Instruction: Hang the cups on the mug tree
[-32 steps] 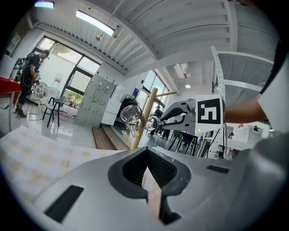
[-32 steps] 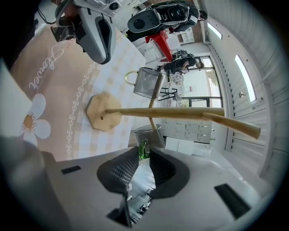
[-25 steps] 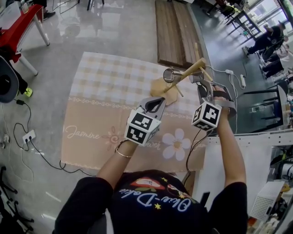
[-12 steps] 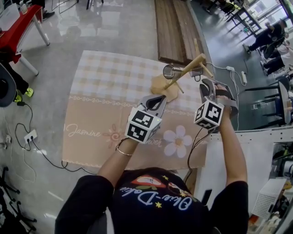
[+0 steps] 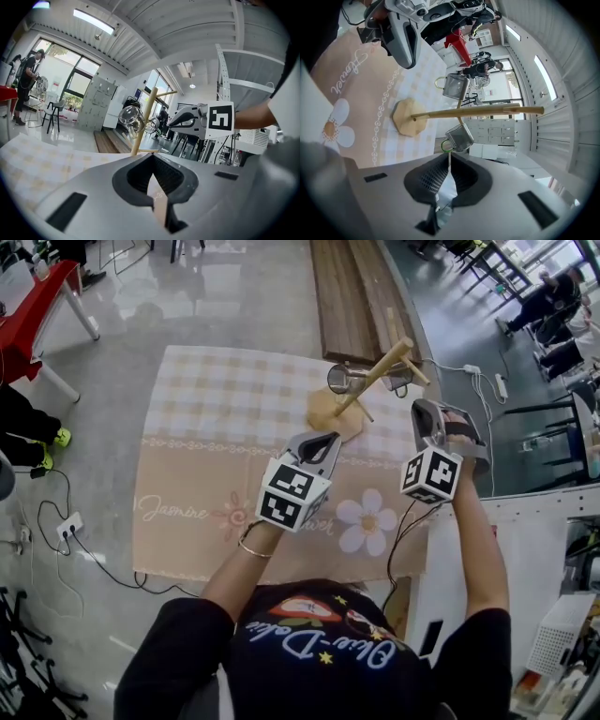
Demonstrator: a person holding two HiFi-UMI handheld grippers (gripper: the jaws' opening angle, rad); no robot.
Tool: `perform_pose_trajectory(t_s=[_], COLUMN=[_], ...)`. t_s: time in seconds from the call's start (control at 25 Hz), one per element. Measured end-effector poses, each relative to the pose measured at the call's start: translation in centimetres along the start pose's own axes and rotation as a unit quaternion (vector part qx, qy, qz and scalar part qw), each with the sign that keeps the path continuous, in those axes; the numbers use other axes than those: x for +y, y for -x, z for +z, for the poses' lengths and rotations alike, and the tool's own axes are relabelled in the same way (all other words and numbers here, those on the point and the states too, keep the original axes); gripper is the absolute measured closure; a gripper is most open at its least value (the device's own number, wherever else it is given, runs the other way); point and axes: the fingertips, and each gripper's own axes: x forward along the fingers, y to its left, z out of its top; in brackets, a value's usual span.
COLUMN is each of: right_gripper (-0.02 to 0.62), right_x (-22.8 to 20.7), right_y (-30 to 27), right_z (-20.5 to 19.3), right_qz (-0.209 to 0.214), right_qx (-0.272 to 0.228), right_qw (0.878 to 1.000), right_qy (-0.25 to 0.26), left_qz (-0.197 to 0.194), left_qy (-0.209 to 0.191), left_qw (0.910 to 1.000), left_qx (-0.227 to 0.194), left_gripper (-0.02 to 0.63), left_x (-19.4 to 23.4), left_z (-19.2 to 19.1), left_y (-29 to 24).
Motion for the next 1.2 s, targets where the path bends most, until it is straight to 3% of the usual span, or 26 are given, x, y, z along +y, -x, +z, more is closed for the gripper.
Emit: perform_pose_trajectory(t_s=[0.72,1.08,1.2], right_gripper=[0.588,0.588,0.588], right_x=[0.6,1.5,1.8], right_y=[2.5,3.6,4.4], right_z=[1.2,1.3,0.9], right_qz=[-0.024,-0.016,-0.008], right_qx=[-0.072,-0.125,-0.147], right_qw=[0.994,0.978,0.967], right_qy=[-0.082,-0.165,-0.208], left_qz=[0.011,0.023,0.027], left_qy=[-0.022,-0.032,-0.032], left_qw=[0.9997,0.9992,0.9991], left_qx=[0.001,-0.006,-0.012], left_gripper=[0.603,0.603,0.603], left_x=[-0.2,-0.9,-1.5], left_z=[1.0,1.3,1.4], left_y=[1.4,1.3,1.2])
